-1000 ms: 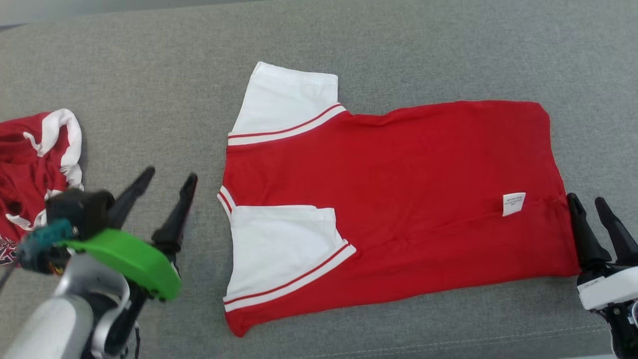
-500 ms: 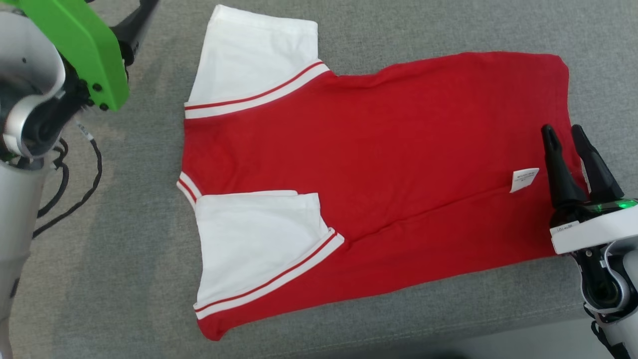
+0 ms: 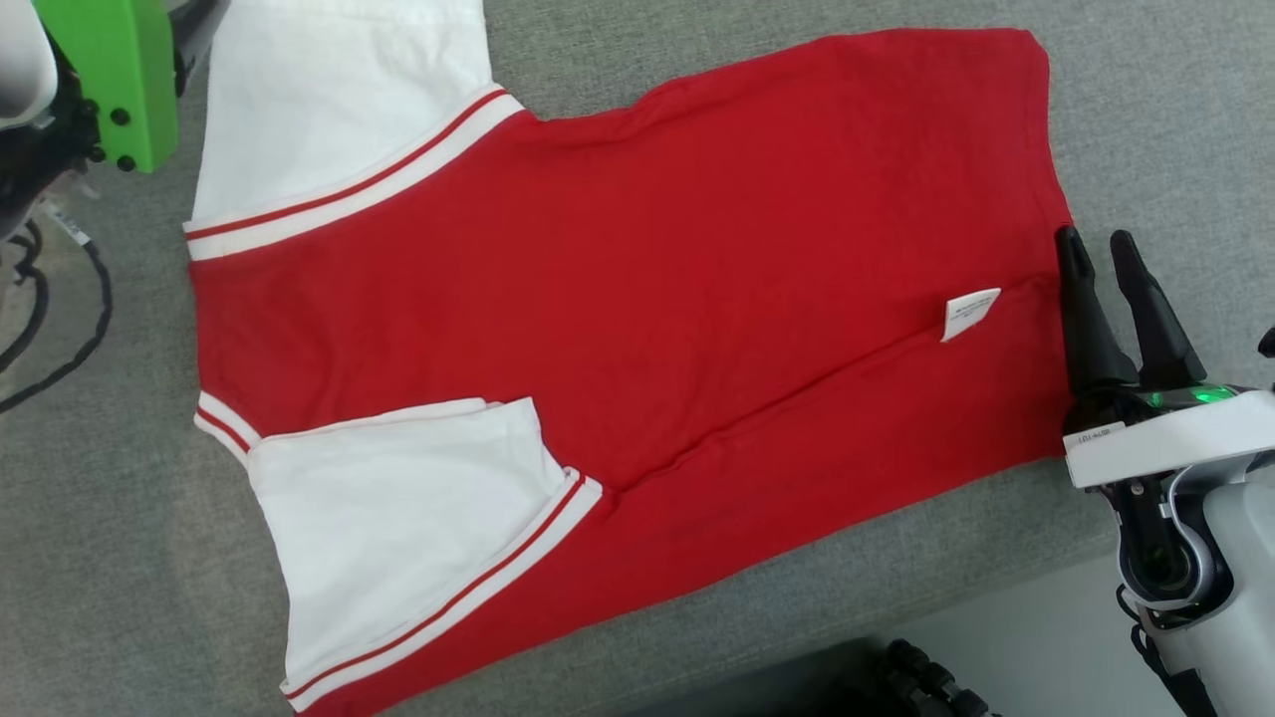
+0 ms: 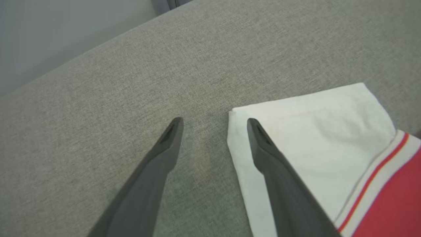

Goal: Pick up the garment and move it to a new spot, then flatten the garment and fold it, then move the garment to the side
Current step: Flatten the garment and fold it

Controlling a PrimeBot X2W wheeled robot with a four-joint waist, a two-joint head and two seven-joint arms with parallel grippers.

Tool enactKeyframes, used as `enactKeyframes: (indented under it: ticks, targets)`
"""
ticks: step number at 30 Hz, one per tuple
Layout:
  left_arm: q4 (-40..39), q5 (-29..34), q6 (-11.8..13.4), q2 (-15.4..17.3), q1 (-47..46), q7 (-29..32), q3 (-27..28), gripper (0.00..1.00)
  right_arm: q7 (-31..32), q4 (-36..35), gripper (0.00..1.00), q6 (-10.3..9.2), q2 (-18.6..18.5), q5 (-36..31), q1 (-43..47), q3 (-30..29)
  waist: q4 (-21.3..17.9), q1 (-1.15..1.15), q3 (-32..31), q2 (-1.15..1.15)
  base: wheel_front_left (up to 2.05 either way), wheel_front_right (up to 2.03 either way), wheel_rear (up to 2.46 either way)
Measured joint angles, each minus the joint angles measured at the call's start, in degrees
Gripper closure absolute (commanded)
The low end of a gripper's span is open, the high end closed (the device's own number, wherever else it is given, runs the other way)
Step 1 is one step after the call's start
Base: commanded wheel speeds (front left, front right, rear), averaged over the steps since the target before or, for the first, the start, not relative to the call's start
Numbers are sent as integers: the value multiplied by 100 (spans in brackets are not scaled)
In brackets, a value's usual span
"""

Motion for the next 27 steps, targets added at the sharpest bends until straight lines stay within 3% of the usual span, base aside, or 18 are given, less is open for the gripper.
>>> enactKeyframes:
  ticks: [10,13,14,22,27]
  targets:
    - [260,27,-24,161,-58,-151,-94,0,0,57,0,0,165,-1,-18,-30,-251,0,227,0,0,0,0]
    - [277,36,-24,177,-107,-183,-126,68,0,56,0,0,166,-7,-40,-32,-260,0,257,0,0,0,0]
    - [287,31,-26,177,-112,-186,-133,100,0,55,0,0,166,-14,-58,-30,-263,0,263,0,0,0,0]
    - [112,-235,-49,168,-116,-185,-338,100,0,32,0,0,-86,-63,-411,127,-168,-1,250,0,0,0,0]
    - [-46,-311,-56,157,-87,-399,-469,100,223,702,0,0,-464,-343,-1173,275,-35,0,150,0,0,0,0]
